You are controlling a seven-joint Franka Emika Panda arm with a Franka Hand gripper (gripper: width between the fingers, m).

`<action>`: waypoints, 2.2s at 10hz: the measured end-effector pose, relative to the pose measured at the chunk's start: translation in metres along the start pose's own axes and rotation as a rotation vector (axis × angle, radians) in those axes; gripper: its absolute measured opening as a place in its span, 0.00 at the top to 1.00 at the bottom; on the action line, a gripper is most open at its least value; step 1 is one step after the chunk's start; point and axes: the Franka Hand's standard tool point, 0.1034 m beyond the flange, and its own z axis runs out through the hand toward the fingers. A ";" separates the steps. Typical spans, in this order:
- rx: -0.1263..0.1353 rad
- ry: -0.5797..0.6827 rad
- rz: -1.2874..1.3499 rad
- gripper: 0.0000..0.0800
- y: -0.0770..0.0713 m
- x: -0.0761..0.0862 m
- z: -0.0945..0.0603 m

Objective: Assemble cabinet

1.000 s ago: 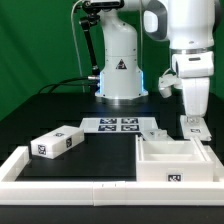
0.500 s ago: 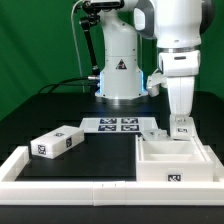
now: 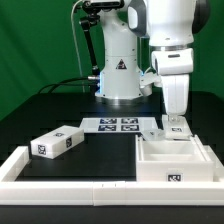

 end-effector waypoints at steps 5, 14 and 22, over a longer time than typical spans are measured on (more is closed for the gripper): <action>-0.003 0.002 0.005 0.91 0.002 0.001 0.000; -0.014 0.008 0.024 0.91 0.013 0.003 -0.003; -0.018 0.012 0.028 0.91 0.016 0.004 -0.002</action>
Offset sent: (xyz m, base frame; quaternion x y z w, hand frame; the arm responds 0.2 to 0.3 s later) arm 0.0000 0.0000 0.0000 0.0000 0.0000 0.0000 1.0000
